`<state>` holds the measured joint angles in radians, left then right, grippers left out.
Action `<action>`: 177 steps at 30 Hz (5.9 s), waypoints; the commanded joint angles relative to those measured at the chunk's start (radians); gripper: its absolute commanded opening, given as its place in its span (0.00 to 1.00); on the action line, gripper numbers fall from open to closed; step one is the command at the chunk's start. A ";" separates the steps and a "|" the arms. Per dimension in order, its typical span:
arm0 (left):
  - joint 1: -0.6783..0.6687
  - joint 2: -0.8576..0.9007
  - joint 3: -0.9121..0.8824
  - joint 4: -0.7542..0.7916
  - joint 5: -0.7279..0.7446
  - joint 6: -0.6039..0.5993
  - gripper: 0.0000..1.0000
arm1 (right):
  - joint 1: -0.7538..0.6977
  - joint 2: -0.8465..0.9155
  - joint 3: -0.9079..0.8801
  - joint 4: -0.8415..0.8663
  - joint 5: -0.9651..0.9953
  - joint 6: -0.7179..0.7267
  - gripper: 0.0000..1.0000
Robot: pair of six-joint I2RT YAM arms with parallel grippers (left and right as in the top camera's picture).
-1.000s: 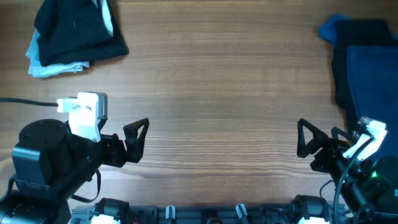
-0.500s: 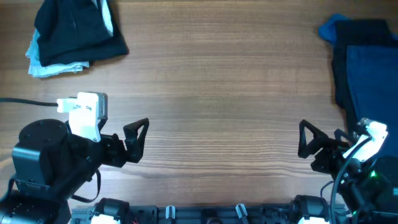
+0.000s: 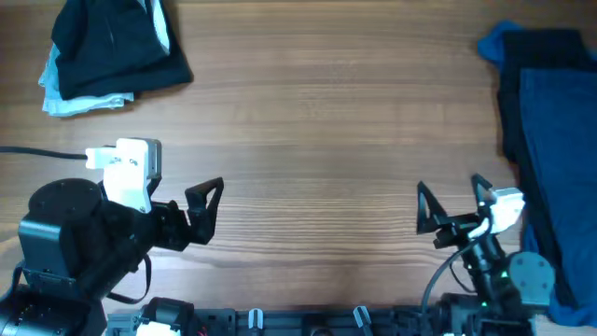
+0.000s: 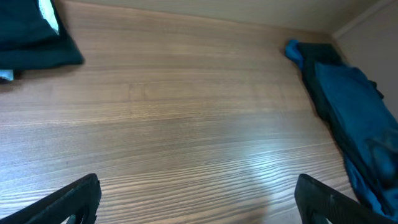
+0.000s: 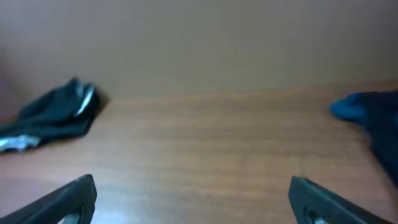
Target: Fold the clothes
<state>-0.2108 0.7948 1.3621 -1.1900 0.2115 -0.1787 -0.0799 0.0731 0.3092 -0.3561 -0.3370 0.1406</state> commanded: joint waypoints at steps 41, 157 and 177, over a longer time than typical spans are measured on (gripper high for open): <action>-0.007 0.003 -0.003 0.000 0.016 -0.013 1.00 | 0.050 -0.069 -0.304 0.370 0.173 -0.036 1.00; 0.248 -0.792 -1.357 1.126 -0.075 -0.009 1.00 | 0.050 -0.068 -0.304 0.370 0.173 -0.036 1.00; 0.248 -0.792 -1.357 1.126 -0.075 -0.010 1.00 | 0.050 -0.066 -0.304 0.370 0.173 -0.035 1.00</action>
<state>0.0296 0.0128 0.0086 -0.0566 0.1463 -0.1894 -0.0353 0.0135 0.0067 0.0086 -0.1776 0.1173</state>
